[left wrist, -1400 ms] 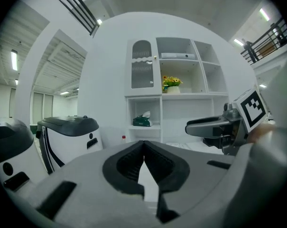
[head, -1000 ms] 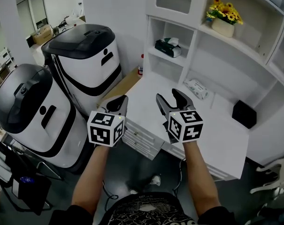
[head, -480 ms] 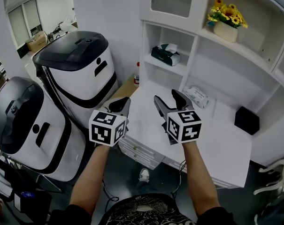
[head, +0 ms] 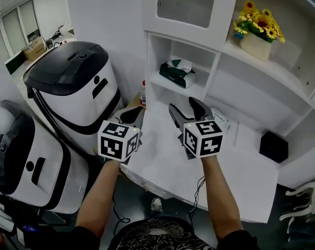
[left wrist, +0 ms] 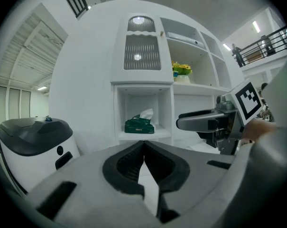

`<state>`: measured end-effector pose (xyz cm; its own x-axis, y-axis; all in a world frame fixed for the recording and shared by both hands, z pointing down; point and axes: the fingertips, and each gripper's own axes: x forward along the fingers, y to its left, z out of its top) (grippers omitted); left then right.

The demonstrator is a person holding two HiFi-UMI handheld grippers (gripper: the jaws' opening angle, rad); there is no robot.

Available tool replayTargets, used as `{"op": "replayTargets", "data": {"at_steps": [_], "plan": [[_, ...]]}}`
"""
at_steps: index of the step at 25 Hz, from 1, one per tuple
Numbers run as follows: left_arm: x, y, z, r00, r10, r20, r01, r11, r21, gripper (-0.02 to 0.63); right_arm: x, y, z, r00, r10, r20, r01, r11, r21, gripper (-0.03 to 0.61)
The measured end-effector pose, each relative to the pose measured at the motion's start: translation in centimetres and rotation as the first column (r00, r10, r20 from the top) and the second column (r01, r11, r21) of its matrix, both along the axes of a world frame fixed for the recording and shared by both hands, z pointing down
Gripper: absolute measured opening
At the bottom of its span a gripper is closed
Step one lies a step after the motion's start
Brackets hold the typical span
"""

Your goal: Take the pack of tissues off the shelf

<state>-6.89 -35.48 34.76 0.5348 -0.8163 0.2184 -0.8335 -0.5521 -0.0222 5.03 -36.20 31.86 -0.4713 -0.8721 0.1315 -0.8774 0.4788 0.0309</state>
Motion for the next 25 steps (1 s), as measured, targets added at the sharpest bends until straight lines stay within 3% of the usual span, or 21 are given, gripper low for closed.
{"op": "replayTargets", "data": {"at_steps": [16, 25], "plan": [[1.6, -8.5, 0.1, 1.0, 0.031, -0.005, -0.031, 0.999, -0.011, 0.003, 1.1, -8.5, 0.6, 0.998, 0.007, -0.057, -0.008, 1.0, -0.025, 0.279], [1.7, -12.7, 0.9, 0.988, 0.157, -0.002, -0.157, 0.987, -0.016, 0.003, 0.4, -12.4, 1.1, 0.987, 0.092, -0.13, -0.095, 0.995, -0.02, 0.276]]}}
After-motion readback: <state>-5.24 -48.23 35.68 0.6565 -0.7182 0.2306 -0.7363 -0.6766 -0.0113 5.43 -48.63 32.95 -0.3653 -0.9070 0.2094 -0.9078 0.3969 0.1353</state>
